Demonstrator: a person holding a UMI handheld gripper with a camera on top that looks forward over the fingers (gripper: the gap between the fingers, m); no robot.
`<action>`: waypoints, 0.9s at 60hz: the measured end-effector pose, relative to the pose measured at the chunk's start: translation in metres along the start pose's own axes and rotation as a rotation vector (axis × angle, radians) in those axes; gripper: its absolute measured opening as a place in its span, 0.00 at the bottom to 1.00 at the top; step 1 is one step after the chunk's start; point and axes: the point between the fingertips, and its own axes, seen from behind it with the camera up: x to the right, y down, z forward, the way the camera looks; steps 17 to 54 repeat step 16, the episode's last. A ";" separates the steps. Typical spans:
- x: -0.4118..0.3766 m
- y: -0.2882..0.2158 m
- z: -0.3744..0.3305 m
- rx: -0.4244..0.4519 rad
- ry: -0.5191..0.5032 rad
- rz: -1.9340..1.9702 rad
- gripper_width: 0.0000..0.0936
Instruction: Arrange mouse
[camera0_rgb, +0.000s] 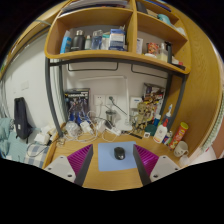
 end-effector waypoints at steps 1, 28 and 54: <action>-0.001 0.000 -0.002 0.000 -0.003 0.001 0.86; -0.002 0.015 -0.023 -0.010 -0.011 -0.003 0.86; -0.002 0.015 -0.023 -0.010 -0.011 -0.003 0.86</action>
